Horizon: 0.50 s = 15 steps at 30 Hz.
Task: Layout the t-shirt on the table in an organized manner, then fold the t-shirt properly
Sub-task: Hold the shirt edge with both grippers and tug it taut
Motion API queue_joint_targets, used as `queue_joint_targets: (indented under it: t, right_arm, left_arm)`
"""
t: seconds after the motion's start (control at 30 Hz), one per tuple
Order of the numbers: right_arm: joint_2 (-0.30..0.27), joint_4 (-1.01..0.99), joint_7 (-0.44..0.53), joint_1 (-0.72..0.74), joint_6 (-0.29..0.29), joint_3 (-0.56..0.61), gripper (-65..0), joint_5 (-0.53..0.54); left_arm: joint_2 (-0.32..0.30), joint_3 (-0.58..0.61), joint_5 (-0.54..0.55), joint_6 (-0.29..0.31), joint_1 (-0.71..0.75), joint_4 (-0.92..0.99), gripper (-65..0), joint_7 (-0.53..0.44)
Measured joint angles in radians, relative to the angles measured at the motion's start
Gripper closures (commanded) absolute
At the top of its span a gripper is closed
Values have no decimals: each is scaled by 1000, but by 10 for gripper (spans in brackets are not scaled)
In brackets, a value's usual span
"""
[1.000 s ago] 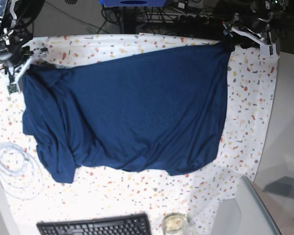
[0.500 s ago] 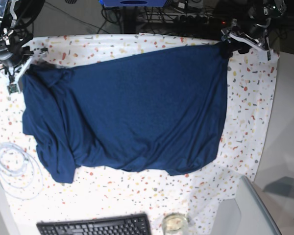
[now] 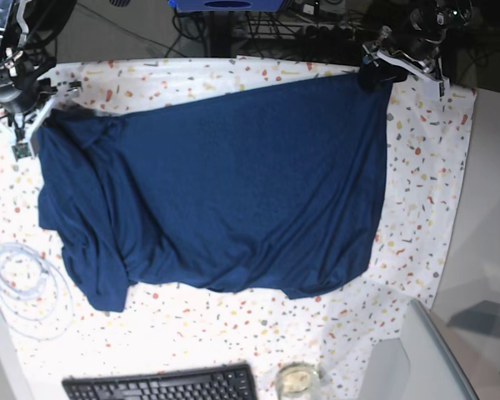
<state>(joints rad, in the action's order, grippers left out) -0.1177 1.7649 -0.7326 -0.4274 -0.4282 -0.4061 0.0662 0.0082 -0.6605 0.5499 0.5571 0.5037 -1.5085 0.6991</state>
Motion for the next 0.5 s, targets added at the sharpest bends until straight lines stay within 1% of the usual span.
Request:
queue_joint_targets:
  t: [0.07, 0.13, 0.3, 0.33, 0.5]
  right_arm:
    - [0, 0, 0, 0, 0, 0, 0, 0]
    - [0, 0, 0, 0, 0, 0, 0, 0]
    - [0, 0, 0, 0, 0, 0, 0, 0]
    - [0, 0, 0, 0, 0, 0, 0, 0]
    - [0, 0, 0, 0, 0, 0, 0, 0]
  left_arm:
    - [0, 0, 0, 0, -5, 0, -329, 0]
    - [1, 0, 0, 0, -11, 1, -234, 0]
    - [1, 0, 3, 0, -32, 8, -26, 0]
    - [1, 0, 3, 0, -32, 8, 0, 0]
    - [0, 0, 3, 0, -23, 6, 0, 0]
